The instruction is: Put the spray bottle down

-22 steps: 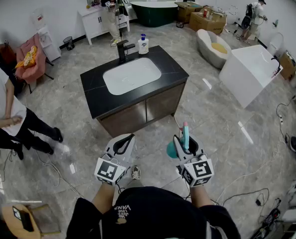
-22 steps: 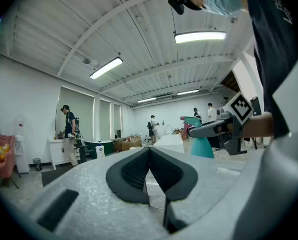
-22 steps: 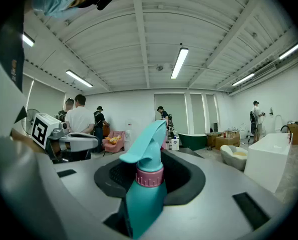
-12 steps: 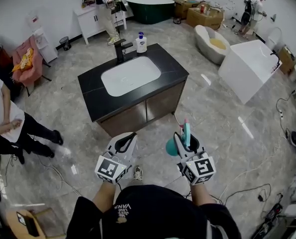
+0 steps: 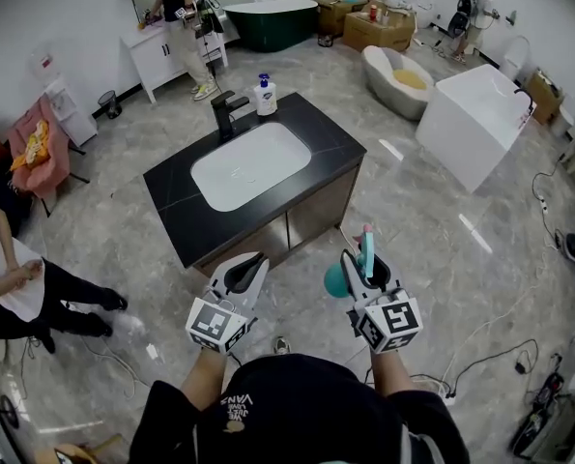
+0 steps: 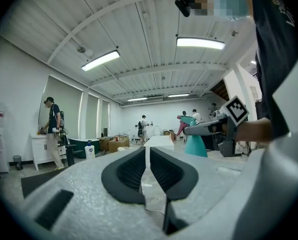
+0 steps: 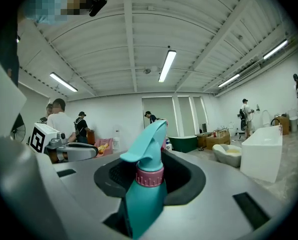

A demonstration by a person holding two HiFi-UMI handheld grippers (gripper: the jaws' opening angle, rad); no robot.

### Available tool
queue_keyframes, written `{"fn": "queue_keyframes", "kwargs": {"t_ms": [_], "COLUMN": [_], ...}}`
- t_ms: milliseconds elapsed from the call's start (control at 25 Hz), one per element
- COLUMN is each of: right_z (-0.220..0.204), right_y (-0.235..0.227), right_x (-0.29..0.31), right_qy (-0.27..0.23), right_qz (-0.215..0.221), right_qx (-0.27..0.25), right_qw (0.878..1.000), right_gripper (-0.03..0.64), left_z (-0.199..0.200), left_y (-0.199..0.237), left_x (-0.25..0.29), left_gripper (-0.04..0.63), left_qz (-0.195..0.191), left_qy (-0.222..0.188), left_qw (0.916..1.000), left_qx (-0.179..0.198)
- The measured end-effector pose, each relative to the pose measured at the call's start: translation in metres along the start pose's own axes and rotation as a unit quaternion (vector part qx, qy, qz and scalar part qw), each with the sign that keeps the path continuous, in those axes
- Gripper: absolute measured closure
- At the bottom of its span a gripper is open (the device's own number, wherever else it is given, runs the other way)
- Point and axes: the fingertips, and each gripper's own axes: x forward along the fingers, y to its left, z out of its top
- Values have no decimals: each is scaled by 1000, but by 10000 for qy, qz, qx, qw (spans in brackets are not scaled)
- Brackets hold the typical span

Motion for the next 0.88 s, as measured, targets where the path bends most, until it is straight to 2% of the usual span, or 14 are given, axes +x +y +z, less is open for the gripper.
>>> {"fn": "queue_keyframes", "kwargs": {"t_ms": [160,400,560,880], "right_z": [-1,-6,-4,8], "right_y": [-4,-33,-62,-131], "right_x": [16,40,64,106], "right_qy": [20,178,204,263], "right_qz": [-183,-255,-95,482], "right_qx": [20,24,67,-98], "right_qw": [9998,9995,9997,9984], "right_gripper": [472,472,472,472], "left_z": [-2,-14,-15,-4], "left_y": [19,36,46,48], "left_x": [12,45,71,139], "left_gripper": [574,574,574,574], "left_qz": [-206,-193,31,670], "left_qy": [3,44,138,66], "left_qw": [9998,9994,9994,9974], "left_qx": [-26,-279,-306,-272]}}
